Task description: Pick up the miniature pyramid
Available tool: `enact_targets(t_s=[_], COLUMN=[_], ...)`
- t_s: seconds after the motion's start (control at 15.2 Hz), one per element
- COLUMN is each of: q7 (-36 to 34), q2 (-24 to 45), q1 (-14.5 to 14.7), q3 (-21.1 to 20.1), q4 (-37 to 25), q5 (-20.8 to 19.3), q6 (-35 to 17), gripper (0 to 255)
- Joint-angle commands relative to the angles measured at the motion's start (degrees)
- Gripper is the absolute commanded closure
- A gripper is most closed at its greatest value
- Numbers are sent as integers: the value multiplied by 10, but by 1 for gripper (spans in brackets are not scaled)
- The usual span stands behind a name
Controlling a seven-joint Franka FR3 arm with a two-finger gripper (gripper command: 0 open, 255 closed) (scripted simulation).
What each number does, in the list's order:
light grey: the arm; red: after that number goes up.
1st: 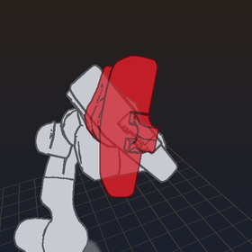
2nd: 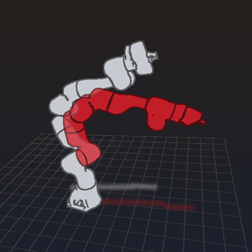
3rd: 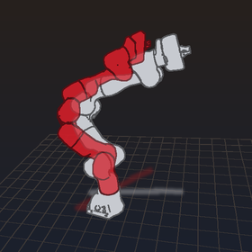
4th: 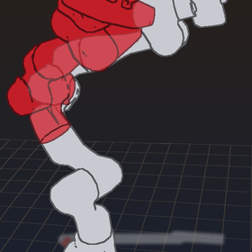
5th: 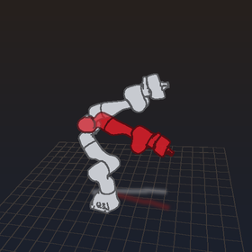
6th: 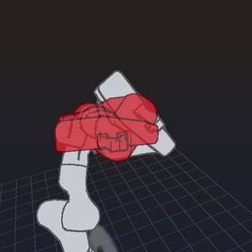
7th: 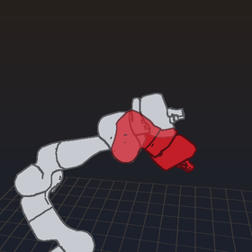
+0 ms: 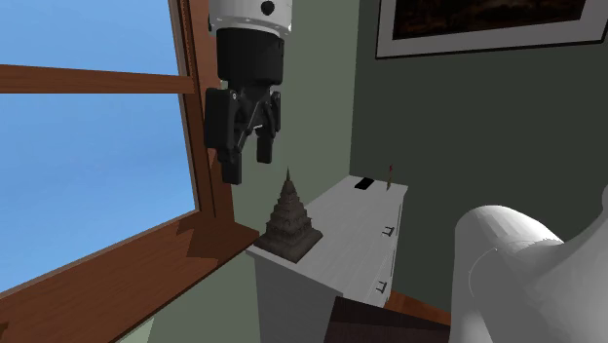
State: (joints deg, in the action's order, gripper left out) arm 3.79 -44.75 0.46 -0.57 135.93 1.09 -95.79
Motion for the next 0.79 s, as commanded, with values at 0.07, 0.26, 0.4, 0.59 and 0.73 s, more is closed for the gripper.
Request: enact_targets(t_s=[0.07,0.26,0.4,0.59,0.73], q7=[27,106,159,239,292], q2=[-5,-14,-14,-4,8], q1=[0,0,0,-1,-1], q3=[14,57,87,133,164], q4=[11,38,52,64,67], q5=[-10,-42,-65,-100,-122], q6=[-3,-15,-25,-44,-58], gripper=[0,0,0,0,0])
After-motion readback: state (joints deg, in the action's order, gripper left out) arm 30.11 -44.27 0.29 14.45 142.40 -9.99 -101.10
